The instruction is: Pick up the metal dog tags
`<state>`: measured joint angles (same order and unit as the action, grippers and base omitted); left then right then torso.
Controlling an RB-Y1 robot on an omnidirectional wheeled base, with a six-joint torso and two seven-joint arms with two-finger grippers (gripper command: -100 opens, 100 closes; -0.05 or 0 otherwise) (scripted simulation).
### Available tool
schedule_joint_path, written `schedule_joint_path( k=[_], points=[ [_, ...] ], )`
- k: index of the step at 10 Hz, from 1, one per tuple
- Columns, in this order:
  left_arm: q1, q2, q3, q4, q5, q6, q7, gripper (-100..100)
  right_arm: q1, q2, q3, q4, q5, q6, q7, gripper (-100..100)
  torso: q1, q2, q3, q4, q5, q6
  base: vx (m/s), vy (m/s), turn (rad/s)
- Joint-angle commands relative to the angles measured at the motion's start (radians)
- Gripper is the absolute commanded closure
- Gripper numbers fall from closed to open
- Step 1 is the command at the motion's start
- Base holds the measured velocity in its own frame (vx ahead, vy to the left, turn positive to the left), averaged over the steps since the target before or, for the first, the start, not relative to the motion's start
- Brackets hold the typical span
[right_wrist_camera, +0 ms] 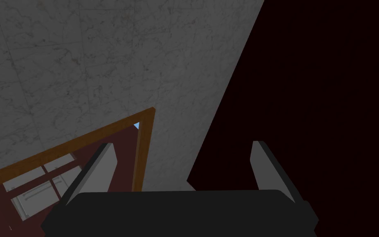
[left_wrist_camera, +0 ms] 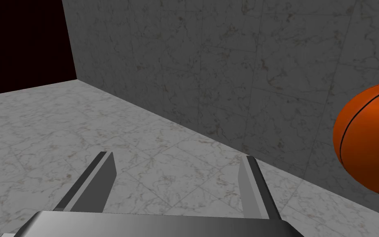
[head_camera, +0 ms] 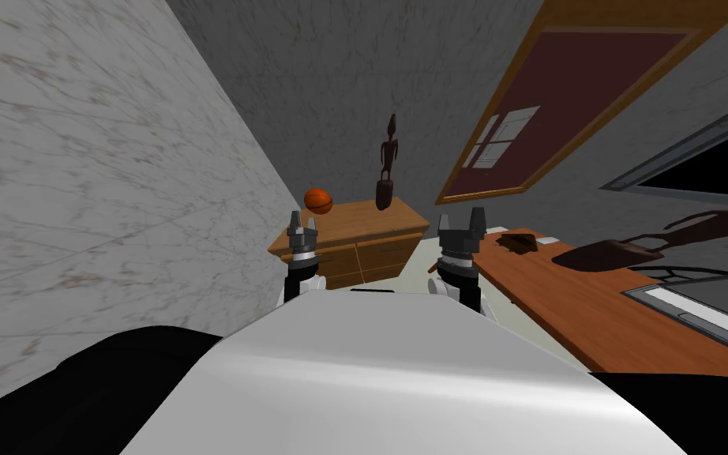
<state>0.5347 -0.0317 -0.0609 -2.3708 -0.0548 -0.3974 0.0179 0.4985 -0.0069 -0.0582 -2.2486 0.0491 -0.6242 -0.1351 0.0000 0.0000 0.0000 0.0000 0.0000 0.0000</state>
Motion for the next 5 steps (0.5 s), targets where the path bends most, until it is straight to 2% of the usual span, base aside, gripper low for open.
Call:
schedule_joint_path(
  k=[1,3,5],
  points=[
    [0.0,0.0,0.0,0.0,0.0,0.0,0.0,0,-0.019,-0.028,-0.008,0.01,-0.004,0.015,-0.011,-100,0.0,0.0,0.0,0.0,0.0,0.0,-0.007,-0.004,-0.055],
    [0.0,0.0,0.0,0.0,0.0,0.0,0.0,0,-0.062,-0.074,-0.026,0.034,-0.012,0.051,-0.038,-100,-0.001,0.001,0.0,0.0,0.0,0.0,-0.019,-0.009,-0.078],
    [0.0,0.0,0.0,0.0,0.0,0.0,0.0,0,-0.127,-0.124,-0.052,0.071,-0.024,0.106,-0.08,-100,-0.002,0.001,0.001,0.0,0.0,0.0,-0.03,-0.019,-0.116]
  ],
)
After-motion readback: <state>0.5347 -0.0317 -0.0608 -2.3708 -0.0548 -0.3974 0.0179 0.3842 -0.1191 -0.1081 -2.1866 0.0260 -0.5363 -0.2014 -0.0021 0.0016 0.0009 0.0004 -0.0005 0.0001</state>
